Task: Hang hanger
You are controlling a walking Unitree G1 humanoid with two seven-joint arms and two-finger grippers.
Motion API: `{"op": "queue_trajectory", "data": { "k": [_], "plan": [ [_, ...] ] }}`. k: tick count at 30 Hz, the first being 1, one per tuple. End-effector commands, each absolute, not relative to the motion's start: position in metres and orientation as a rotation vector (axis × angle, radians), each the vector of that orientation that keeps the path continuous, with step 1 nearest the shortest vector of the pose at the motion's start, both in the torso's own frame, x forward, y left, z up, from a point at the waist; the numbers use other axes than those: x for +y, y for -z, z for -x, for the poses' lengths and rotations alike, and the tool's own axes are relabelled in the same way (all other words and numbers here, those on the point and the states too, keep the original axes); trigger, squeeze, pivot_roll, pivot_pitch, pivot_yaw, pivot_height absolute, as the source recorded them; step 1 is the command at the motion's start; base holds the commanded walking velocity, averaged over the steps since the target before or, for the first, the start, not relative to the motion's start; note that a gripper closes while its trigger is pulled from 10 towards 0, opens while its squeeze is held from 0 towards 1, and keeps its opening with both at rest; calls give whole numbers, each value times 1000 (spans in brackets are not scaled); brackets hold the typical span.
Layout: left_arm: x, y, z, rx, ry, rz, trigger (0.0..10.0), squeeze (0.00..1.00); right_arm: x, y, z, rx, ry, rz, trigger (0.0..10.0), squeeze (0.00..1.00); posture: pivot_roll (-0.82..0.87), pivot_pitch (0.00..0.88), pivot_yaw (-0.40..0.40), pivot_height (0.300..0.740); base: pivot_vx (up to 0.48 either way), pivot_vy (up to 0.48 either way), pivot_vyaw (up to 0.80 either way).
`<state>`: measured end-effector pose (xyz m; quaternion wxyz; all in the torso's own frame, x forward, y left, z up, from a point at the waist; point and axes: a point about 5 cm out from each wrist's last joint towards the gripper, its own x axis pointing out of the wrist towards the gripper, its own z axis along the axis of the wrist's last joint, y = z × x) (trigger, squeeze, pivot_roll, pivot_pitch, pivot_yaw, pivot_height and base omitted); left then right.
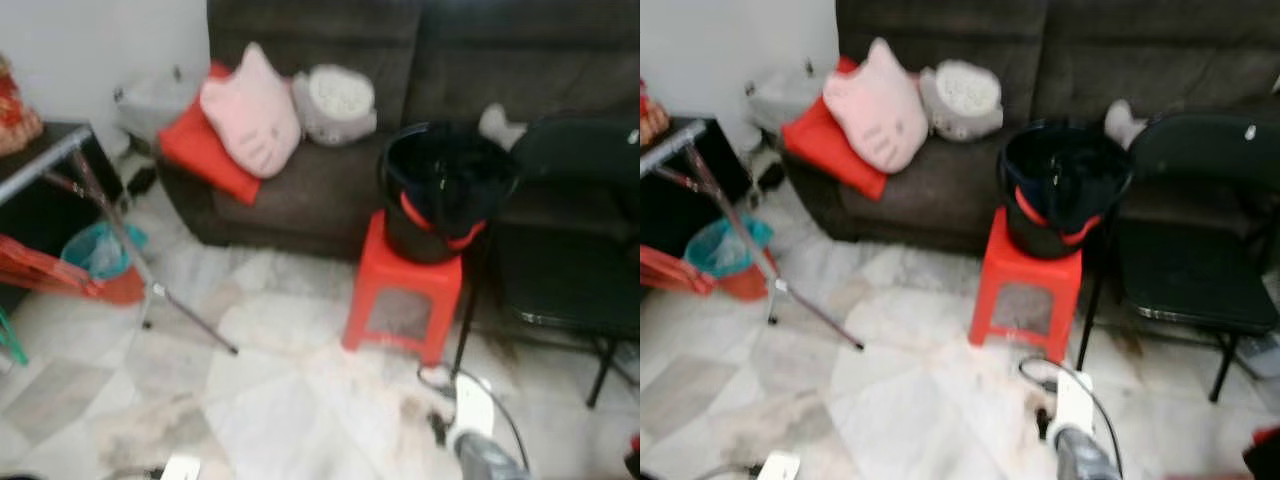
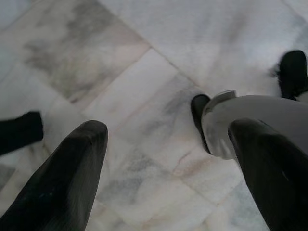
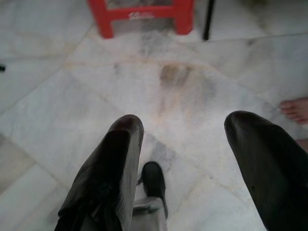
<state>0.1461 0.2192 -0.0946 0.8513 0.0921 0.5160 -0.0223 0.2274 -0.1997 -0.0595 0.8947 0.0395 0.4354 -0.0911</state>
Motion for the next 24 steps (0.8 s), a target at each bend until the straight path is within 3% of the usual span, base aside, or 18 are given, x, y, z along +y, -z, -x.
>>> {"op": "queue_trajectory", "data": {
  "k": [1, 7, 14, 24],
  "plan": [
    [222, 96, -142, 1107, 47, -201, 10000, 0, -194, 60, -229, 901, 174, -89, 10000, 0, -15, 0, 32, 740, 0, 0, -681],
    [221, 96, -142, 1105, 50, -197, 10000, 0, -194, 59, -229, 901, 170, -86, 10000, 0, -14, 0, 30, 740, 0, 0, -681],
    [221, 96, -142, 1095, 43, -203, 10000, 0, -193, 56, -234, 868, 55, 4, 10000, 0, -6, 0, 25, 740, 0, 0, 0],
    [221, 96, -141, 1102, 3, -159, 10000, 0, -195, 59, -230, 979, 1, 59, 10000, 0, -16, 0, 21, 740, 0, 0, 0]
  ]
}}
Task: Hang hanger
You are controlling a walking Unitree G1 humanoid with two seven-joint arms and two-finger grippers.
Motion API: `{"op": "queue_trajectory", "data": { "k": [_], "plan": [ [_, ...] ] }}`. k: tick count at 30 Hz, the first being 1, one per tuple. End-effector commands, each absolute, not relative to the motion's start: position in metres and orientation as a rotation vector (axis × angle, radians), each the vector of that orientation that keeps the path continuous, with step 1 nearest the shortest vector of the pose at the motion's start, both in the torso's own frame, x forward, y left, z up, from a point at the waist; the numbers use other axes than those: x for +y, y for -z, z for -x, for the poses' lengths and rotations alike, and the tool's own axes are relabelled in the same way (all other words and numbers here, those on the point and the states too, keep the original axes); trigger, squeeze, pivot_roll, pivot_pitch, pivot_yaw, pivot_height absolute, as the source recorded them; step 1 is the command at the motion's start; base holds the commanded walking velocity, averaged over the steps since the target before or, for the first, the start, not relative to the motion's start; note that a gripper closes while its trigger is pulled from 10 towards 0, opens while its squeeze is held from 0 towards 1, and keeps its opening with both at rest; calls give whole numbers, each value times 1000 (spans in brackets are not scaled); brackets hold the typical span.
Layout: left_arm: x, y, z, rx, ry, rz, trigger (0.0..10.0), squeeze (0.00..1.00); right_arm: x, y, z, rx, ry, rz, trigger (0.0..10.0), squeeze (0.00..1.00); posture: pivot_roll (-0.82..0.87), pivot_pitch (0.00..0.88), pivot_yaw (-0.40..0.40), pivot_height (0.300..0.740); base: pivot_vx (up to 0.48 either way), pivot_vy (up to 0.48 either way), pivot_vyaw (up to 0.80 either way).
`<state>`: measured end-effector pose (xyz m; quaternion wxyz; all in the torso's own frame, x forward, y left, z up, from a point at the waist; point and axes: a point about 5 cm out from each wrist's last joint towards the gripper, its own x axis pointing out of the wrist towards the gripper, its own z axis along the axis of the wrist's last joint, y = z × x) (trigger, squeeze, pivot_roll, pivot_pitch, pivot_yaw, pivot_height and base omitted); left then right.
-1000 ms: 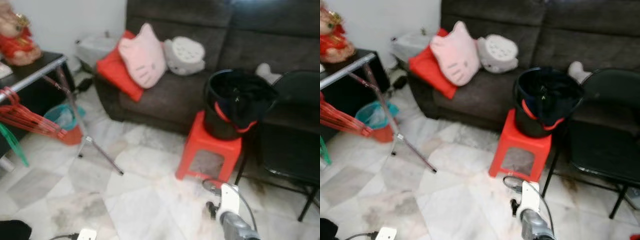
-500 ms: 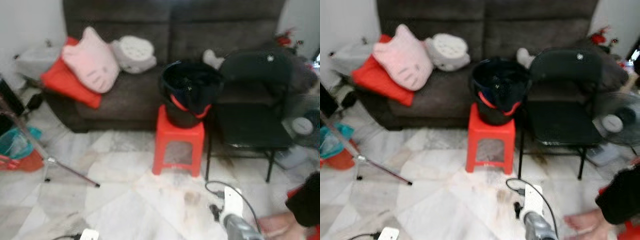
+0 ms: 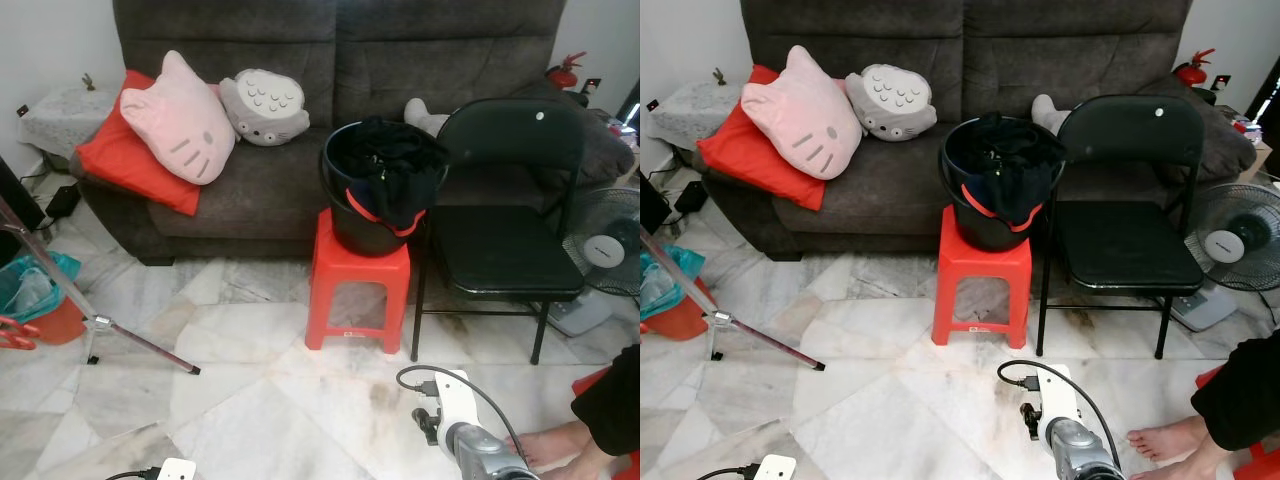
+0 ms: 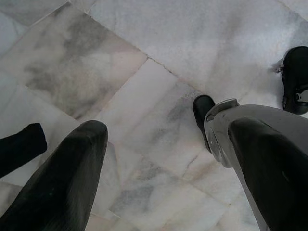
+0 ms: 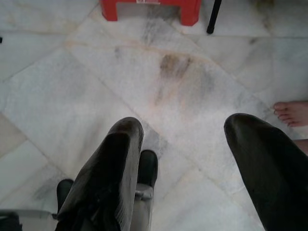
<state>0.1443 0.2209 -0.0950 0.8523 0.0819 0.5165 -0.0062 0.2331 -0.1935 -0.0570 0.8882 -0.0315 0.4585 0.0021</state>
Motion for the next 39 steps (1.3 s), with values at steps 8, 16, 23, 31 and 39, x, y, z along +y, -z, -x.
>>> {"op": "queue_trajectory", "data": {
  "k": [8, 16, 23, 31, 39],
  "plan": [
    [219, 96, -142, 1093, -2, -151, 10000, 0, -197, 57, -231, 918, 49, -11, 10000, 0, -15, 0, 14, 740, 0, 0, 0],
    [218, 96, -142, 1089, -1, -149, 10000, 0, -199, 50, -237, 751, 155, -71, 10000, 0, -22, 0, 12, 740, 0, 0, 0],
    [219, 96, -143, 1083, -1, -152, 10000, 0, -199, 39, -245, 572, 148, -51, 10000, 0, -20, 0, 10, 740, 0, 0, 0],
    [219, 96, -142, 1082, 0, -158, 10000, 0, -205, -20, -279, 142, 85, 5, 10000, 0, -24, 0, 9, 740, 0, 0, 0],
    [219, 96, -141, 1080, 0, -163, 10000, 0, -196, -63, -306, -53, 3, 65, 10000, 0, -20, 0, 8, 740, 0, 0, 0]
  ]
}}
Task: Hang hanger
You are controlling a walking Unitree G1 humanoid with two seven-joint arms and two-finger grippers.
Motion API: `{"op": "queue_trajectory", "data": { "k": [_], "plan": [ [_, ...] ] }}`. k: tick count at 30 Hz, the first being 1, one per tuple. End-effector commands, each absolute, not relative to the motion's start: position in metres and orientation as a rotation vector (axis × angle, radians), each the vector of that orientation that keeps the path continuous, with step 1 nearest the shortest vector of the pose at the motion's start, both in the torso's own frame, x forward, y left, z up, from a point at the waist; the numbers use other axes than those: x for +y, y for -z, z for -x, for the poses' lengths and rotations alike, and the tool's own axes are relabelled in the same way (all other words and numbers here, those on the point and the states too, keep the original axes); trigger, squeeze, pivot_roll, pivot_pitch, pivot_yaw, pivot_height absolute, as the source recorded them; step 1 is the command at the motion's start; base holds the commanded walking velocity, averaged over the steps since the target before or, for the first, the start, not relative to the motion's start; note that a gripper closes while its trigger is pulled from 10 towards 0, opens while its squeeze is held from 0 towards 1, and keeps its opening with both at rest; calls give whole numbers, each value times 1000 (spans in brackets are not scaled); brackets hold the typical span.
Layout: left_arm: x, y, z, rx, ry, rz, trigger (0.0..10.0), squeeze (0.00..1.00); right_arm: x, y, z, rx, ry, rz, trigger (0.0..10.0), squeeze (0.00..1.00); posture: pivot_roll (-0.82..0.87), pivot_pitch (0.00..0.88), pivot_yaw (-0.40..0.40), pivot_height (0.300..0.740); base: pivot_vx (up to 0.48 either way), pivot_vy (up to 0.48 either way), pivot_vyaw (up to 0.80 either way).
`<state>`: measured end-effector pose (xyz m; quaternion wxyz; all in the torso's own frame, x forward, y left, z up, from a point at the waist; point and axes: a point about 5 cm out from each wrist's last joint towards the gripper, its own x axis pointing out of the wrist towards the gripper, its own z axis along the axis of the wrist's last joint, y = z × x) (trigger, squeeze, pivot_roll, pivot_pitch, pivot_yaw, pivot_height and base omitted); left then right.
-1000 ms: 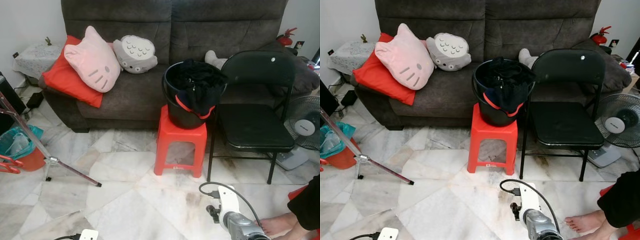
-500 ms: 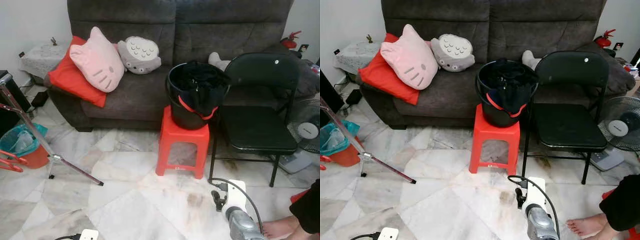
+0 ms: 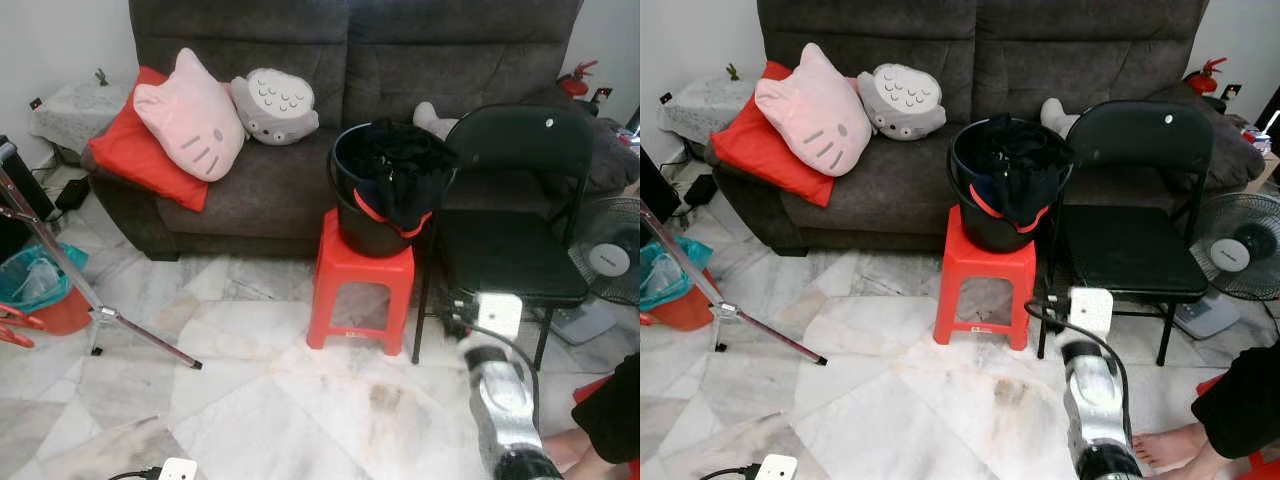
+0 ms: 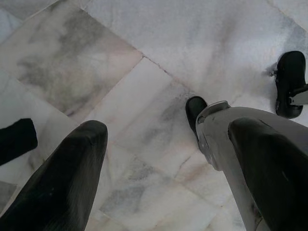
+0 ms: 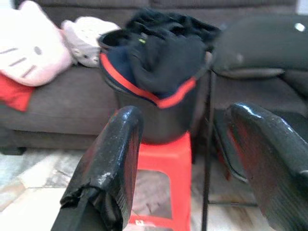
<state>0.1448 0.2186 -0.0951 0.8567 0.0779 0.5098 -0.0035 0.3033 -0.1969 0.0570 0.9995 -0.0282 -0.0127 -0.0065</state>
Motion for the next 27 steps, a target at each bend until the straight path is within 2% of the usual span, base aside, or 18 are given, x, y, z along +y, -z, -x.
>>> {"op": "queue_trajectory", "data": {
  "k": [1, 8, 10, 11, 12, 17, 21, 27],
  "plan": [
    [219, 96, -141, 1080, -1, -164, 10000, 0, -192, -73, -309, -95, -24, 79, 10000, 0, -21, 0, 8, 740, 0, 0, 0],
    [219, 96, -140, 1077, -2, -173, 10000, 0, -175, -116, -314, -252, -162, 142, 10000, 0, -19, 0, 5, 740, 0, 0, 0],
    [220, 96, -140, 1073, -9, -171, 10000, 0, -170, -115, -290, -260, -218, 171, 10000, 0, -15, 0, 0, 740, 0, 0, 0],
    [220, 96, -140, 1073, -9, -171, 10000, 0, -170, -115, -290, -260, -218, 171, 10000, 0, -15, 0, 0, 740, 0, 0, 0],
    [220, 96, -140, 1071, -10, -173, 10000, 0, -171, -110, -271, -236, -226, 175, 10000, 0, -22, 0, 2, 740, 0, 0, 0],
    [221, 96, -141, 1070, -2, -186, 10000, 0, -173, -93, -224, -122, -246, 186, 10000, 0, -50, 0, 13, 740, 0, 0, 0],
    [221, 96, -142, 1070, 5, -194, 10000, 0, -178, -73, -205, -8, -212, 171, 10000, 0, -55, 0, 14, 740, 0, 0, 0],
    [220, 95, -143, 1064, -3, -192, 10000, 0, -202, -11, -198, 311, -79, 172, 10000, 0, -46, 0, -3, 740, 0, 0, 0]
  ]
}}
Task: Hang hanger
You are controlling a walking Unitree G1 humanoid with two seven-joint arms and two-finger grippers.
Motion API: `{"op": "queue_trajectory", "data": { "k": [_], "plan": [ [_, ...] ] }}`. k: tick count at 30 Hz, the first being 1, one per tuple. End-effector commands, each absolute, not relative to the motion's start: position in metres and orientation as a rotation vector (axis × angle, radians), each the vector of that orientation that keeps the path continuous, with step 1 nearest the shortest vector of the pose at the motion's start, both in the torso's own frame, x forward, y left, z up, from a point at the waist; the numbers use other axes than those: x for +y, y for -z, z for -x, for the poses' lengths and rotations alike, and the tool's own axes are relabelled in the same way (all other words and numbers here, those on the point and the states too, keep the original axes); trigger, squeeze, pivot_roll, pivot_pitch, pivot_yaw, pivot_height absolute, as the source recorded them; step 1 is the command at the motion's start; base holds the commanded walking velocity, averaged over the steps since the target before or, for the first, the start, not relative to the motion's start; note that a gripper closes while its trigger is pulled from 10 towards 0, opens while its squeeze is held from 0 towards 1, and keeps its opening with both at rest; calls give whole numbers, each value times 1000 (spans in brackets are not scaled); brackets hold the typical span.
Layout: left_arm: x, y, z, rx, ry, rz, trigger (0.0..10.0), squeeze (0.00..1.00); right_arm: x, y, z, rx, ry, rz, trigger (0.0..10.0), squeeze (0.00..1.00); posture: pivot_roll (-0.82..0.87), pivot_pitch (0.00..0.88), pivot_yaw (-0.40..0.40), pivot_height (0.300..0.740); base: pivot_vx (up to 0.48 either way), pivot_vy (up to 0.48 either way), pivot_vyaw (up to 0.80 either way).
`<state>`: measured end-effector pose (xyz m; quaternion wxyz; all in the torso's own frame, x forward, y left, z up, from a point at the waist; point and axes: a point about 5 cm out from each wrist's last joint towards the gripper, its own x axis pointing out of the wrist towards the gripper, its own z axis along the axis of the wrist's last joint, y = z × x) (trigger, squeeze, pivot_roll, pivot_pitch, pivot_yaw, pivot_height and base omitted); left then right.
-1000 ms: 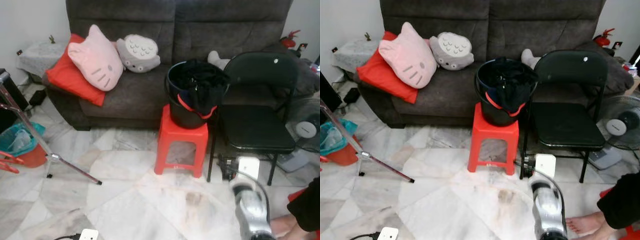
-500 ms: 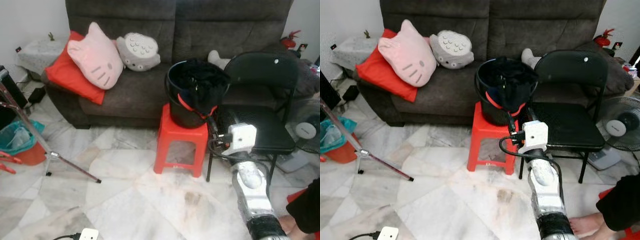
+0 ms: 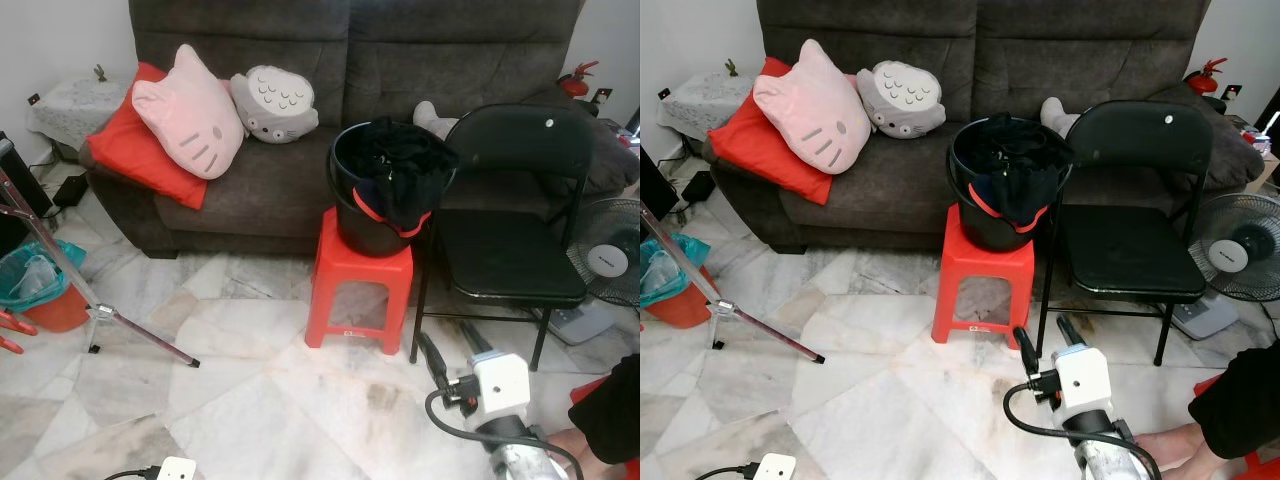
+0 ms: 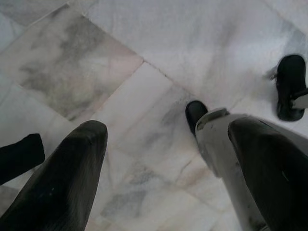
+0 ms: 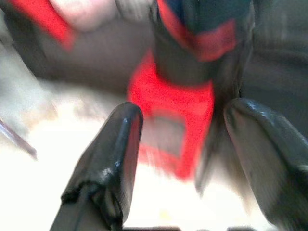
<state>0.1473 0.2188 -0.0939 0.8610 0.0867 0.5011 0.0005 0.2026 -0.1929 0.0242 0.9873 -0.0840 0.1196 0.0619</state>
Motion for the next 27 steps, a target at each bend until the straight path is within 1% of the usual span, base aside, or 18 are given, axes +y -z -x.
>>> {"op": "queue_trajectory", "data": {
  "k": [1, 5, 6, 7, 10, 15, 16, 19, 21, 24, 27],
  "plan": [
    [220, 95, -144, 1064, -6, -191, 10000, 0, -208, -2, -196, 357, -42, 158, 10000, 0, -36, 0, -8, 740, 0, 0, 0],
    [219, 95, -144, 1063, -26, -176, 10000, 0, -229, 34, -187, 577, 64, 152, 10000, 0, -33, 0, -18, 740, 0, 0, 0],
    [219, 95, -144, 1063, -26, -176, 10000, 0, -229, 34, -187, 577, 64, 152, 10000, 0, -33, 0, -18, 740, 0, 0, 0],
    [219, 95, -144, 1065, -28, -175, 10000, 0, -234, 47, -181, 658, 105, 124, 10000, 0, -36, 0, -17, 740, 0, 0, 0],
    [218, 96, -144, 1068, -26, -175, 10000, 0, -235, 60, -174, 745, 112, 134, 10000, 0, -30, 0, -18, 740, 0, 0, 0],
    [218, 96, -144, 1067, -24, -176, 10000, 0, -226, 80, -159, 887, 124, 112, 10000, 0, -22, 0, -15, 740, 0, 0, 0],
    [218, 96, -144, 1068, -26, -176, 10000, 0, -216, 86, -153, 928, 83, 116, 10000, 0, -22, 0, -13, 740, 0, 0, 0],
    [218, 96, -144, 1070, -27, -176, 10000, 0, -209, 91, -148, 965, 51, 112, 10000, 0, -22, 0, -8, 740, 0, 0, 0],
    [218, 96, -144, 1073, -28, -177, 10000, 0, -202, 98, -137, 1033, 13, 115, 10000, 0, -19, 0, -4, 740, 0, 0, 0],
    [218, 96, -144, 1074, -27, -177, 10000, 0, -198, 102, -130, 1067, -13, 128, 10000, 0, -18, 0, -4, 740, 0, 0, 0],
    [219, 96, -144, 1075, -27, -176, 10000, 0, -198, 104, -125, 1077, 17, 91, 10000, 0, -17, 0, -3, 740, 0, 0, 0]
  ]
}}
